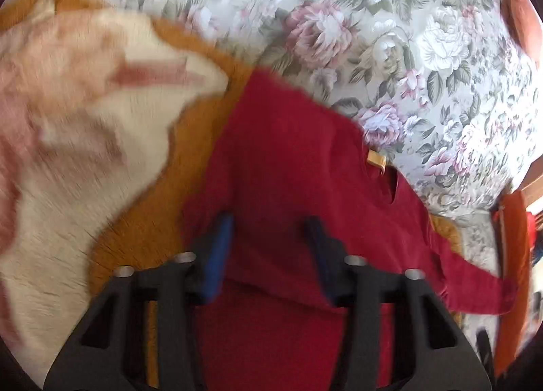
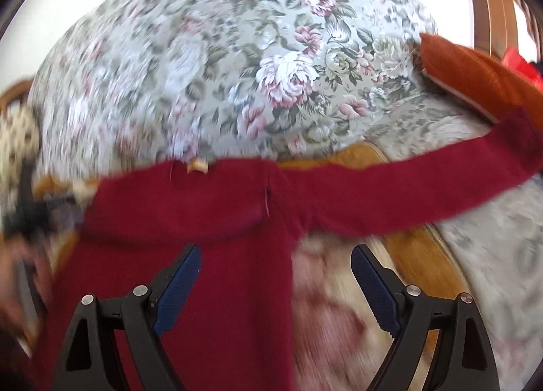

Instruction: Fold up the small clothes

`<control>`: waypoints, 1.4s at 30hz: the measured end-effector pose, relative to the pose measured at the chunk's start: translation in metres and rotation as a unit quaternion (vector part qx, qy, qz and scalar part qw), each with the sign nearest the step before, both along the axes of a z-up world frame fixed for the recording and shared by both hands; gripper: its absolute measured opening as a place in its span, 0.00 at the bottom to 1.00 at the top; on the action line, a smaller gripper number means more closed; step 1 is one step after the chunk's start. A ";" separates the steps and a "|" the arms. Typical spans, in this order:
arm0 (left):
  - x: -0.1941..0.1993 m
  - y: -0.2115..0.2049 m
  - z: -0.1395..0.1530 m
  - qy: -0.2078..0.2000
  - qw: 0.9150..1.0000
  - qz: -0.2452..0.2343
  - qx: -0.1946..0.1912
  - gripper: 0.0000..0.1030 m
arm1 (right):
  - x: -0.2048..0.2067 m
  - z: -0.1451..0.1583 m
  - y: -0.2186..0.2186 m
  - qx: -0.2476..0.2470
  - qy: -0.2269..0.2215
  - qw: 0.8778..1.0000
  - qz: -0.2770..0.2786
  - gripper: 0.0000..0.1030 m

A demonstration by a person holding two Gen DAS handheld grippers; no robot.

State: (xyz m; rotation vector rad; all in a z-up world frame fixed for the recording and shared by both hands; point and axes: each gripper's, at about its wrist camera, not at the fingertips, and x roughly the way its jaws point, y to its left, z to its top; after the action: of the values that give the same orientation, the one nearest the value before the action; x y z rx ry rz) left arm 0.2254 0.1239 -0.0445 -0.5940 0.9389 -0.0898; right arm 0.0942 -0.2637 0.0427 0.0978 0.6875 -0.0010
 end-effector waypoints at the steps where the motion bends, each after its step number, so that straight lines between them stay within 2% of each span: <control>1: -0.004 -0.005 0.003 -0.010 1.000 -0.005 0.017 0.40 | 0.018 0.000 0.001 0.017 0.005 1.000 0.007 0.86; 4: -0.017 -0.018 0.002 -0.042 0.997 -0.020 0.059 0.41 | 0.062 -0.007 0.016 0.053 0.014 0.998 0.041 0.85; 6: -0.021 -0.012 -0.003 -0.059 0.997 -0.015 0.048 0.40 | 0.082 -0.016 0.033 0.073 0.023 0.995 0.070 0.85; 9: -0.025 -0.004 -0.007 -0.067 0.997 -0.007 0.028 0.40 | 0.105 -0.034 0.049 0.066 0.058 0.992 0.094 0.83; 11: -0.025 -0.007 -0.008 -0.071 0.997 -0.006 0.033 0.41 | 0.121 -0.054 0.045 0.039 0.096 0.993 0.059 0.83; 13: -0.025 -0.008 -0.009 -0.074 0.997 -0.006 0.036 0.41 | 0.134 -0.082 0.026 0.053 0.154 0.987 0.007 0.79; 15: -0.025 -0.008 -0.009 -0.076 0.996 -0.006 0.034 0.41 | 0.131 -0.079 0.019 0.079 0.130 0.988 0.005 0.75; 17: -0.026 -0.007 -0.010 -0.080 0.996 -0.006 0.030 0.41 | 0.126 -0.068 0.022 0.079 0.130 0.988 0.011 0.74; 20: -0.027 -0.005 -0.011 -0.086 0.996 -0.007 0.025 0.41 | 0.103 -0.039 0.014 0.056 0.063 0.996 0.010 0.74; 22: -0.027 -0.005 -0.011 -0.088 0.996 -0.007 0.024 0.41 | 0.085 -0.019 -0.010 0.042 0.016 0.999 -0.018 0.74; 24: -0.028 -0.006 -0.011 -0.088 0.996 -0.007 0.025 0.41 | 0.068 -0.006 -0.049 0.047 -0.020 0.996 -0.073 0.74; 26: -0.028 -0.006 -0.012 -0.090 0.996 -0.008 0.026 0.41 | 0.042 0.004 -0.104 0.056 -0.062 0.983 -0.161 0.74; 29: -0.028 -0.006 -0.012 -0.091 0.995 -0.008 0.028 0.41 | 0.001 0.018 -0.171 0.059 -0.122 0.952 -0.274 0.74; 31: -0.028 -0.007 -0.012 -0.091 0.995 -0.008 0.031 0.41 | -0.025 0.024 -0.209 0.071 -0.157 0.929 -0.327 0.74; 33: -0.028 -0.007 -0.012 -0.091 0.995 -0.008 0.032 0.41 | -0.039 0.025 -0.237 0.088 -0.167 0.915 -0.358 0.74; 35: -0.028 -0.007 -0.013 -0.092 0.995 -0.008 0.032 0.41 | -0.041 0.025 -0.251 0.100 -0.171 0.915 -0.352 0.73; 38: -0.028 -0.007 -0.013 -0.091 0.995 -0.008 0.031 0.41 | -0.027 0.026 -0.255 0.091 -0.163 0.924 -0.333 0.74; 40: -0.028 -0.007 -0.013 -0.092 0.995 -0.008 0.031 0.41 | -0.018 0.026 -0.263 0.088 -0.158 0.921 -0.346 0.74; 42: -0.028 -0.007 -0.013 -0.092 0.995 -0.008 0.031 0.41 | -0.008 0.026 -0.269 0.091 -0.152 0.923 -0.340 0.74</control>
State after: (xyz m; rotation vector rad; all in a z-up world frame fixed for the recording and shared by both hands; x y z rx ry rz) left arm 0.1972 0.1169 -0.0575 -0.5117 0.7653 -0.1274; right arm 0.0858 -0.5330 0.0682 0.5028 0.3121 -0.5821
